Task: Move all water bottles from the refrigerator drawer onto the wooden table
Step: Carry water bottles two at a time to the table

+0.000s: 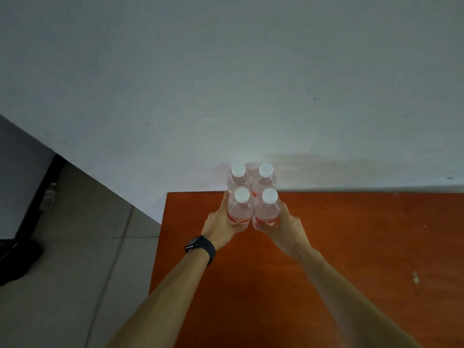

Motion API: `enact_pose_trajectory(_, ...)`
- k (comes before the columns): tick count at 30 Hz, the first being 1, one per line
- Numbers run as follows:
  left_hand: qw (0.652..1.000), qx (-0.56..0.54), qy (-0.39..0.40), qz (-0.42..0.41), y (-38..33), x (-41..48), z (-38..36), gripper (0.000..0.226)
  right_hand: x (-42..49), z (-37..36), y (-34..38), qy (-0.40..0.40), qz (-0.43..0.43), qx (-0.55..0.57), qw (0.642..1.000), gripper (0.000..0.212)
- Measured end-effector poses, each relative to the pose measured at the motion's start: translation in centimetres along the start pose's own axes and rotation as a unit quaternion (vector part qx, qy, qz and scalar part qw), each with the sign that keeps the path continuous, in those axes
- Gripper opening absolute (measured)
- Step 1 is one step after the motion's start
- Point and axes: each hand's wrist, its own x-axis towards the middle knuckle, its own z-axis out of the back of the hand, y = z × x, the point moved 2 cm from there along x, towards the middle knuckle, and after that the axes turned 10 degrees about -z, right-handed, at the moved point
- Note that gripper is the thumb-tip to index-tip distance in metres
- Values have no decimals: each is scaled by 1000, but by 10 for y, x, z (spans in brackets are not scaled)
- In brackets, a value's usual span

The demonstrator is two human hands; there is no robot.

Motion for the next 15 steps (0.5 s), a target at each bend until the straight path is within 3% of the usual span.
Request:
enact_pose_trajectory(4, 1000, 5, -15, -3, 5, 5, -7, 104, 1, -5, -2, -24, -11, 33, 999, 77)
enact_pose_trajectory(8, 998, -8, -57, -16, 11, 3, -14, 86, 7, -3, 2, -13, 2, 56, 998, 80)
enact_pose_trajectory(15, 999, -12, -47, -23, 15, 4, -5, 77, 5, 0, 10, -1, 25, 65, 998, 74)
